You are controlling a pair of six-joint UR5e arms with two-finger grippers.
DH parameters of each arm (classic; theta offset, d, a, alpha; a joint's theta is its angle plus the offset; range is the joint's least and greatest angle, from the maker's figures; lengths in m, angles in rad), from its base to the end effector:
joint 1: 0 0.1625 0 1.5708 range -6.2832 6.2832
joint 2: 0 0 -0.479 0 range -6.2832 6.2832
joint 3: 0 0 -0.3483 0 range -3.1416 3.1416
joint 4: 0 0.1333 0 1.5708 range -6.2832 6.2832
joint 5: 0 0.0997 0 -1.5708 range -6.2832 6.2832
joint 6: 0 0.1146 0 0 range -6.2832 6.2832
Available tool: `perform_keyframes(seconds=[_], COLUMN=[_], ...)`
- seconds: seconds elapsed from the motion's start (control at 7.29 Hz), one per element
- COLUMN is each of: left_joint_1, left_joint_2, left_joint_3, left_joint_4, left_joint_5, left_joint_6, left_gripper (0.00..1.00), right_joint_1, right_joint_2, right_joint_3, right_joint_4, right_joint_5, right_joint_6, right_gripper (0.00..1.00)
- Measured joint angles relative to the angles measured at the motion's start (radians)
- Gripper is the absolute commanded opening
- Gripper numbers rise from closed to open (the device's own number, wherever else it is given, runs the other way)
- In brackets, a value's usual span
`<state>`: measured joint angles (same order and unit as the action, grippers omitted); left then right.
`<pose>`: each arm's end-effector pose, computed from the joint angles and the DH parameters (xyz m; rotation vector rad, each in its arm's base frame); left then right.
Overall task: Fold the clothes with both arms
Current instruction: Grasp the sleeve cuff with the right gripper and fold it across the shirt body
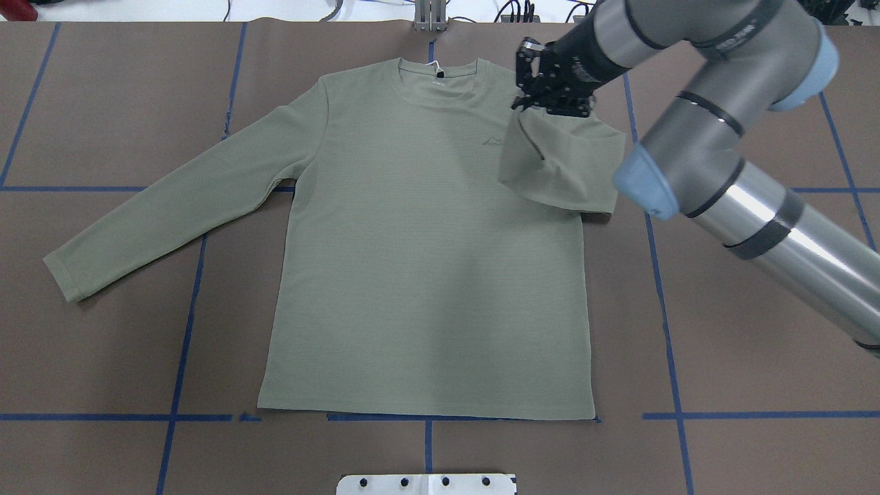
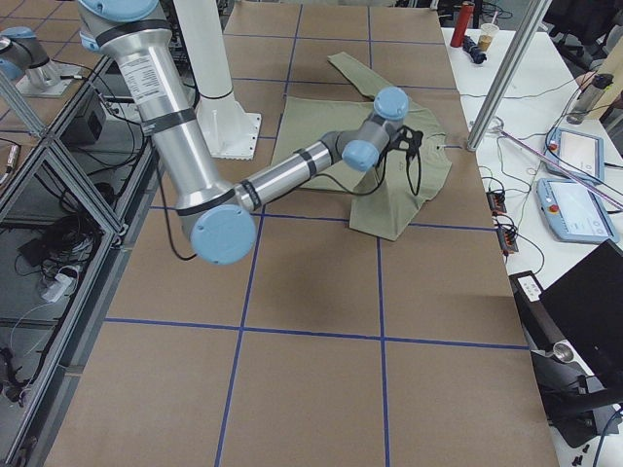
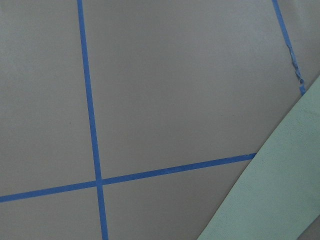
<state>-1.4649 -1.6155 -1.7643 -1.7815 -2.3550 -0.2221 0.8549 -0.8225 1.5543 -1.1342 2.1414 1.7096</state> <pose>-0.0008 -0.4877 0.5887 0.2936 0.8289 0.0674 -0.4139 -0.5847 0.2268 -0.0744 -1.2500 0.5301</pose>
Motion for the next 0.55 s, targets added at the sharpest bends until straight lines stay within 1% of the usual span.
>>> perform_keyframes(seconds=[0.14,0.27,0.41,0.55], left_joint_1=[0.000,0.000,0.000,0.000], left_joint_2=[-0.001,-0.001,-0.001,-0.001], left_joint_3=[0.000,0.000,0.000,0.001], left_joint_4=[-0.003,-0.005,-0.006,-0.007], left_joint_5=[-0.003,-0.009,-0.015,-0.019], left_joint_6=[-0.001,-0.002,-0.002,-0.003], left_gripper=[1.00,1.00,1.00,1.00], right_joint_1=[-0.092,-0.175,-0.239,-0.272], right_joint_2=[0.142,0.250,0.316,0.357], right_joint_3=[-0.117,-0.234,-0.331,-0.414], right_joint_4=[0.003,0.011,0.039,0.087], right_joint_5=[-0.116,-0.220,-0.306,-0.357], right_joint_6=[0.051,0.075,0.085,0.088], right_gripper=[0.00,0.00,0.99,1.00])
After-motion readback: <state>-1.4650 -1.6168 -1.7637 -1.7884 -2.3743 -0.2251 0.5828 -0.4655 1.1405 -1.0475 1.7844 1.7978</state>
